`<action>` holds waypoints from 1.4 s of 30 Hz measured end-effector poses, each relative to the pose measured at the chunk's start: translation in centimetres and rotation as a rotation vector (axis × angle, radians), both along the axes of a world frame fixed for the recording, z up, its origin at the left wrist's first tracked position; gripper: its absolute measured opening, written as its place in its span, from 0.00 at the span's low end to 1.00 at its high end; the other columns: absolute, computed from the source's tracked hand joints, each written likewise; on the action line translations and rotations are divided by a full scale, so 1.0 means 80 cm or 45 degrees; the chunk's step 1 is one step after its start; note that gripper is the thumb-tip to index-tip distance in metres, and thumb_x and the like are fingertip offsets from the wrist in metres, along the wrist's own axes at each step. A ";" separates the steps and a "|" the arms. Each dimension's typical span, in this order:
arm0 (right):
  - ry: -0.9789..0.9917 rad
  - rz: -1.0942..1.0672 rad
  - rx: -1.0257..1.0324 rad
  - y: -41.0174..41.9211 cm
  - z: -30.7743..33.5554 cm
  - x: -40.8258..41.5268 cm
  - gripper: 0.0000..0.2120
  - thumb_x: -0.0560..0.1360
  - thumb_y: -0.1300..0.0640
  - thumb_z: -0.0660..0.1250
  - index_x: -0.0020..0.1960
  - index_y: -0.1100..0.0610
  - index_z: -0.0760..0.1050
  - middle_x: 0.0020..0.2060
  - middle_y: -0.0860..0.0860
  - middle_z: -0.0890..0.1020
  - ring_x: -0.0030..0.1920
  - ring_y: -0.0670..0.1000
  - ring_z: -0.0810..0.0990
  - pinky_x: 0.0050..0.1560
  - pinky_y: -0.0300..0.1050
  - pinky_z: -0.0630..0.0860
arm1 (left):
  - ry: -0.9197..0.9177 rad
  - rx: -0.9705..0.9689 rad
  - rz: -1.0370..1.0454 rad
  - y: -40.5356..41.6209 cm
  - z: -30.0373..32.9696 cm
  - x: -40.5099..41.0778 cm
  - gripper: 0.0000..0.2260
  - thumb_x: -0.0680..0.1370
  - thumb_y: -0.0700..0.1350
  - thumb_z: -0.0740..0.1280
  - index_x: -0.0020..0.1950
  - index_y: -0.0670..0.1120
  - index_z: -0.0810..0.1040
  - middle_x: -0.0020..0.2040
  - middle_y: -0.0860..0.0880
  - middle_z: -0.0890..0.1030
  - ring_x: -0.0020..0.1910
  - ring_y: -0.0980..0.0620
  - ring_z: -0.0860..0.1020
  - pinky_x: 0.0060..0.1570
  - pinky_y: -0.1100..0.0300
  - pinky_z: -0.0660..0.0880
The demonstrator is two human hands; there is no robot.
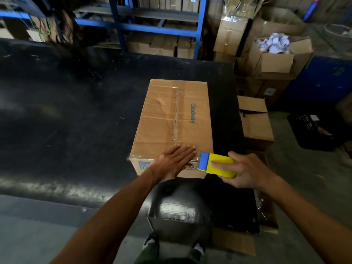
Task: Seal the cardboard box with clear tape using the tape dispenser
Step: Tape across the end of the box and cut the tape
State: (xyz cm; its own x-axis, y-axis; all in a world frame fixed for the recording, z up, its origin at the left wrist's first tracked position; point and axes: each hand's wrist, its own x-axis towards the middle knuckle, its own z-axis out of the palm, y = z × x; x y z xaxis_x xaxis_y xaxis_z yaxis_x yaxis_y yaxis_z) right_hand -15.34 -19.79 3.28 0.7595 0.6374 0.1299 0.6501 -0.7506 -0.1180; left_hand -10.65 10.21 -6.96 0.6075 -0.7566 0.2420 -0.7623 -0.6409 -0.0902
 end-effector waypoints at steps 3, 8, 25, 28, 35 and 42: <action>-0.019 0.017 0.013 -0.004 -0.006 0.000 0.26 0.66 0.41 0.73 0.64 0.39 0.77 0.40 0.53 0.76 0.25 0.53 0.72 0.25 0.39 0.63 | 0.050 -0.034 0.024 0.000 0.005 0.001 0.25 0.86 0.54 0.52 0.80 0.44 0.60 0.80 0.46 0.60 0.79 0.50 0.59 0.75 0.50 0.62; -0.068 0.146 0.006 -0.020 -0.006 0.009 0.26 0.68 0.40 0.73 0.65 0.41 0.78 0.39 0.52 0.74 0.26 0.48 0.65 0.24 0.39 0.62 | 0.106 0.029 0.004 0.005 0.006 0.006 0.26 0.85 0.55 0.54 0.81 0.44 0.57 0.81 0.47 0.57 0.80 0.50 0.55 0.77 0.51 0.58; -0.113 0.204 -0.232 -0.061 -0.031 0.021 0.26 0.59 0.45 0.79 0.57 0.46 0.83 0.40 0.57 0.81 0.28 0.55 0.80 0.23 0.41 0.70 | 0.133 0.027 0.052 0.000 0.015 0.002 0.26 0.85 0.56 0.53 0.80 0.45 0.58 0.81 0.47 0.58 0.80 0.50 0.55 0.79 0.52 0.55; -0.106 0.215 -0.332 -0.066 -0.044 0.019 0.27 0.59 0.46 0.78 0.58 0.47 0.82 0.41 0.58 0.80 0.30 0.56 0.80 0.25 0.44 0.75 | 0.129 0.041 0.043 -0.001 0.019 0.001 0.26 0.85 0.56 0.54 0.80 0.45 0.58 0.81 0.46 0.58 0.80 0.50 0.56 0.78 0.51 0.56; 0.015 0.041 -0.382 -0.065 -0.066 0.013 0.27 0.56 0.47 0.80 0.55 0.45 0.83 0.43 0.58 0.81 0.30 0.58 0.81 0.24 0.46 0.76 | 0.092 -0.021 0.157 -0.029 0.018 -0.017 0.28 0.82 0.57 0.58 0.80 0.46 0.60 0.78 0.41 0.63 0.78 0.42 0.61 0.74 0.40 0.62; 0.067 -0.417 -0.219 -0.075 -0.031 0.040 0.27 0.56 0.49 0.82 0.55 0.44 0.84 0.43 0.59 0.81 0.29 0.62 0.81 0.26 0.51 0.77 | 0.335 -0.160 0.637 -0.150 0.015 -0.041 0.26 0.82 0.60 0.55 0.76 0.50 0.70 0.76 0.38 0.68 0.74 0.38 0.68 0.71 0.33 0.63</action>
